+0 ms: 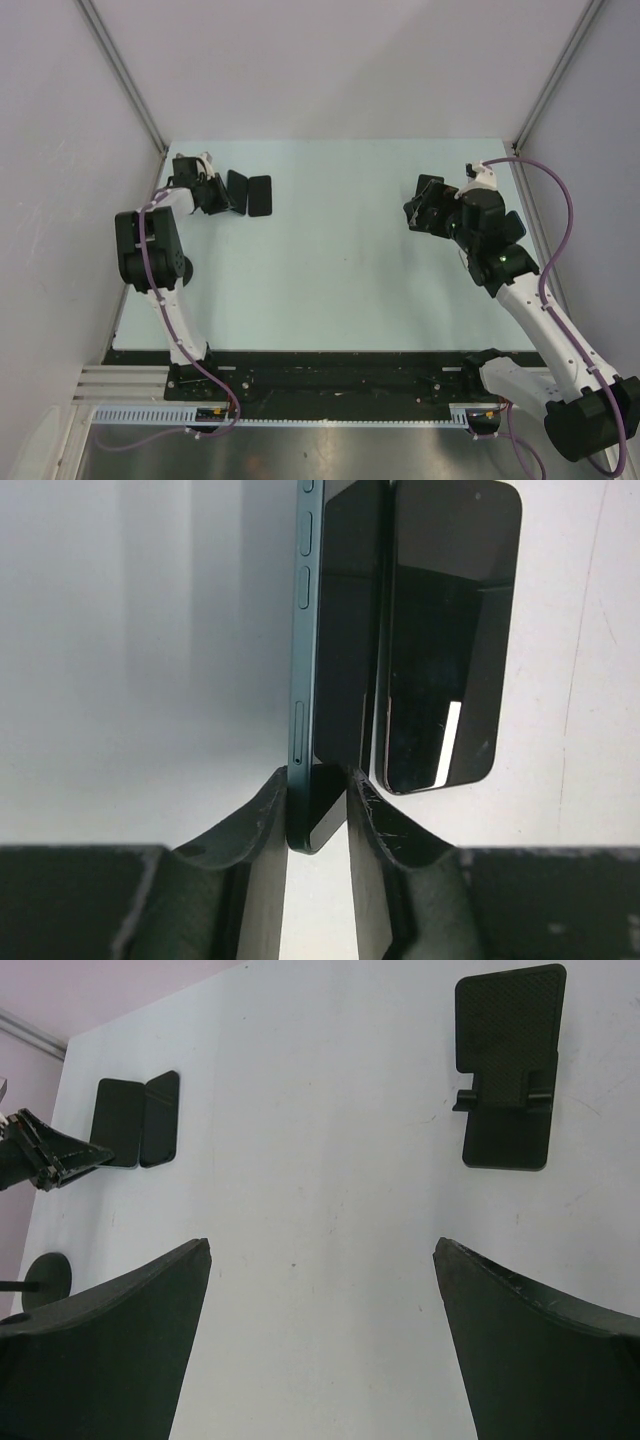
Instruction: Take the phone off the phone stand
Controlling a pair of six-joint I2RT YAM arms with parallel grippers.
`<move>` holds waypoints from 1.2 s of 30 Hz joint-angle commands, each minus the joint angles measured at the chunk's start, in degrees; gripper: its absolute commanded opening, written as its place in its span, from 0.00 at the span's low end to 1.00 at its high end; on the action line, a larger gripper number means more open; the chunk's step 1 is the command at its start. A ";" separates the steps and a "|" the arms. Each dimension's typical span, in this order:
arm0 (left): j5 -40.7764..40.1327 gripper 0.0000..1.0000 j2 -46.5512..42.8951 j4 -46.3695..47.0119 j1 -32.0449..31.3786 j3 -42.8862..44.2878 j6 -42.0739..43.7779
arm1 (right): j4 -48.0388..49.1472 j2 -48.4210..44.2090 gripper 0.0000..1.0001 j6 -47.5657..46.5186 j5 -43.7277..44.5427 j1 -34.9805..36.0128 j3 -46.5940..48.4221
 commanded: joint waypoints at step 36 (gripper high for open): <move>1.52 0.63 5.66 -2.45 -1.37 6.54 3.96 | 0.21 -1.34 0.99 0.67 -0.39 0.31 -1.00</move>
